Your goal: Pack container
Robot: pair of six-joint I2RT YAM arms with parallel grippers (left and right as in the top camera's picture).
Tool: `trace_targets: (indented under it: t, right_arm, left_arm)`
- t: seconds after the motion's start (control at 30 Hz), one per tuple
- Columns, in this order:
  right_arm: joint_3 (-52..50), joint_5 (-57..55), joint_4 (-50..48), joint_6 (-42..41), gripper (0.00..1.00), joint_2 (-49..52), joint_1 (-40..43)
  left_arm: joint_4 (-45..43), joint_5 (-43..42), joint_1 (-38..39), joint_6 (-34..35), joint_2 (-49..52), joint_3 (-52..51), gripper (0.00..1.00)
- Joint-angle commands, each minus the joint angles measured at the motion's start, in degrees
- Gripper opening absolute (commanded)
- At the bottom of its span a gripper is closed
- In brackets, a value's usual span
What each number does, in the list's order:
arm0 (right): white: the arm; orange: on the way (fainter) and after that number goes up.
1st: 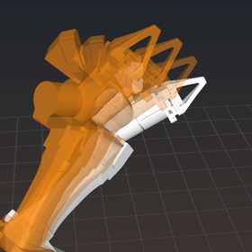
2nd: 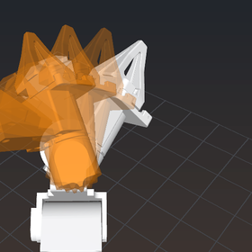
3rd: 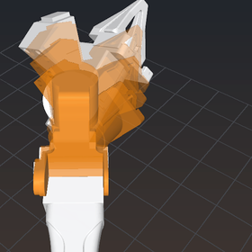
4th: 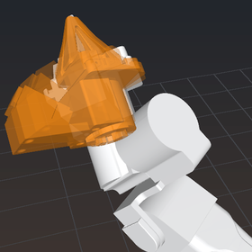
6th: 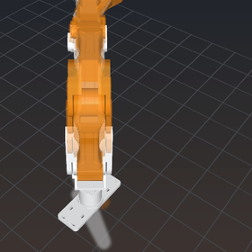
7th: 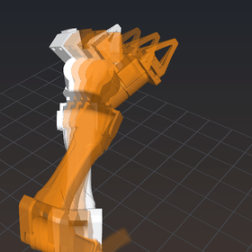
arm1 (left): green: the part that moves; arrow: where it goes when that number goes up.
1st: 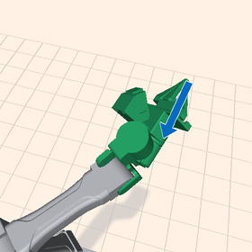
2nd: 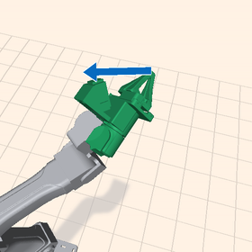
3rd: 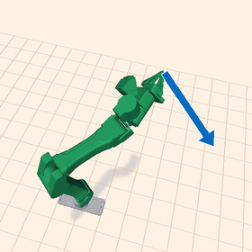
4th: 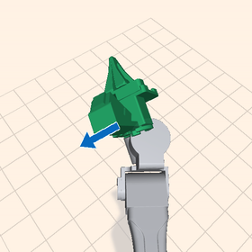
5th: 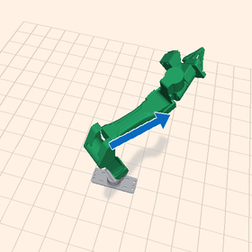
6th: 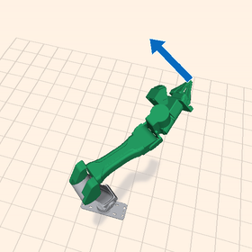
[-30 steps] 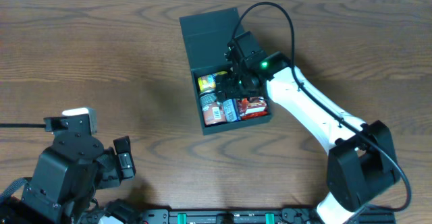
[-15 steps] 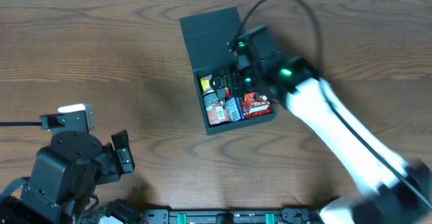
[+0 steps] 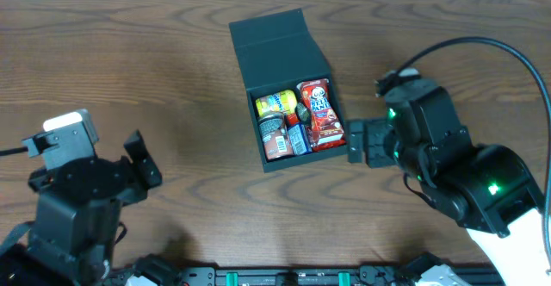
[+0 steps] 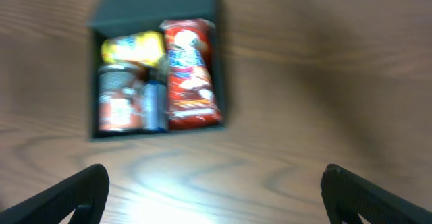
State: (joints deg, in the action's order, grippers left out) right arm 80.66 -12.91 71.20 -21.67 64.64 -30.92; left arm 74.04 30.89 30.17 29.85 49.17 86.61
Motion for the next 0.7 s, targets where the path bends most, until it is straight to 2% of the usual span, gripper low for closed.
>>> trace_targets:
  t: [0.0,0.13,0.2,0.27,0.37,0.53,0.67]
  right_arm:
    - [-0.1,-7.9,1.6,-1.9,0.99,0.1,0.3]
    - [-0.9,-8.3,1.8,-1.8,0.99,0.1,0.2]
    - [-0.9,-8.3,1.8,-1.6,0.99,0.1,0.2]
    - [-0.9,-8.2,1.9,-0.7,0.99,0.1,0.2]
    - [-1.1,-8.3,1.9,1.6,0.99,0.2,0.2]
    - [-2.7,-8.3,1.2,1.6,0.99,0.5,0.2]
    - [-5.6,-8.2,-1.7,1.6,0.99,1.4,0.2]
  left_arm:
    - [-3.8,-0.8,-0.9,3.0,0.0,-4.2,0.95]
    - [-12.3,-10.6,-7.2,0.7,3.9,-12.4,0.95]
    - [-14.0,-17.2,-12.5,-4.0,8.7,-13.4,0.95]
    - [-16.7,-26.9,-18.6,-8.7,14.5,-13.4,0.95]
    - [-26.0,-47.6,-29.6,-14.2,24.9,-13.4,0.95]
    - [-40.3,-69.9,-37.5,-14.2,39.4,-13.4,0.95]
    - [-50.6,-79.2,-37.2,-9.8,50.5,-13.4,0.95]
